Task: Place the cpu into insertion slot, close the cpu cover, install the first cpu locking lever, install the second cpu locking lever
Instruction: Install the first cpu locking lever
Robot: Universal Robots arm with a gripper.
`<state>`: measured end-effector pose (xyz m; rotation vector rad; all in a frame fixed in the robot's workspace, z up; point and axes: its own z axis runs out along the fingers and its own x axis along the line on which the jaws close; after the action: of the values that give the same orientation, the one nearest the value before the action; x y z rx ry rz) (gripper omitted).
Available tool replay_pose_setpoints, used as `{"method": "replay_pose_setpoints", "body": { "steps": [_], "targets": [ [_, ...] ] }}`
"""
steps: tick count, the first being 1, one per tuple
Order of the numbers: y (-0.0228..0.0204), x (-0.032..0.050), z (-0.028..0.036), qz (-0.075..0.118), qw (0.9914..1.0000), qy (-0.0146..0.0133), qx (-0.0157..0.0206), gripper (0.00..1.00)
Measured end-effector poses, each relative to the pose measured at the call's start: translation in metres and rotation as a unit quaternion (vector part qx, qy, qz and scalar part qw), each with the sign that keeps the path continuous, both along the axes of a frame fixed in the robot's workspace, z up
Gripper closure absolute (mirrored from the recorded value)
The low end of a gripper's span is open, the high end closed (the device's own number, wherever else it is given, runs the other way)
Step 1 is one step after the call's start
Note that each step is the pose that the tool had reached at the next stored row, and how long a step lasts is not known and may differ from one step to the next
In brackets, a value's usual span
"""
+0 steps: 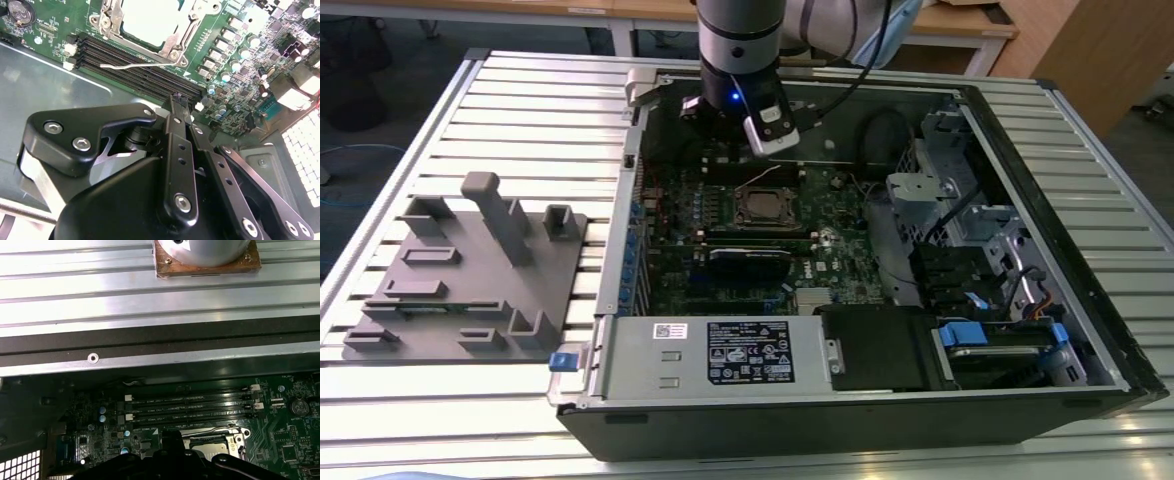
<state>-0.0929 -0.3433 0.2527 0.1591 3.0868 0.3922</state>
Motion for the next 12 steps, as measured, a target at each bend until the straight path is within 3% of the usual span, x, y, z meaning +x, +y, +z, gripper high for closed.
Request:
{"method": "replay_pose_setpoints", "body": {
  "steps": [2,6,7,12],
  "targets": [
    [0.0001,0.0001,-0.0002,0.000,1.00000,-0.0001,-0.0017,0.90],
    [0.0001,0.0000,-0.0005,0.000,0.99987,-0.0001,-0.0163,0.90],
    [0.0001,0.0000,-0.0006,0.000,0.99984,-0.0001,-0.0179,0.90],
    [0.0005,0.0011,-0.0009,0.000,0.99984,-0.0001,-0.0179,0.90]
  ]
}}
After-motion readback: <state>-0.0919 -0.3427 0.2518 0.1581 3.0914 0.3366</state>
